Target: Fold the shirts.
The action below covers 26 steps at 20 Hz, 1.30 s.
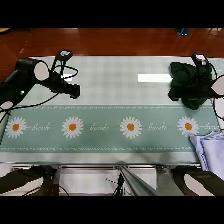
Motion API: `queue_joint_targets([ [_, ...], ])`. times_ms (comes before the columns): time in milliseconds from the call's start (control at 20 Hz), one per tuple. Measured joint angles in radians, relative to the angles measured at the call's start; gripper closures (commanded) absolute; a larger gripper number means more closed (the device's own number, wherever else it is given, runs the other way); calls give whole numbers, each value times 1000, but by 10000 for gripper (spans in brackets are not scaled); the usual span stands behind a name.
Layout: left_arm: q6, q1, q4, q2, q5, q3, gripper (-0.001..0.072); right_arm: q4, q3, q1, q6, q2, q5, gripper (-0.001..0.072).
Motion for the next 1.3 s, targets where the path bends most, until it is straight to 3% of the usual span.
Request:
queue_joint_targets([
  [1300, 0, -1, 0, 0, 0, 0, -4, 2, 0, 0, 0, 0, -49, 103],
])
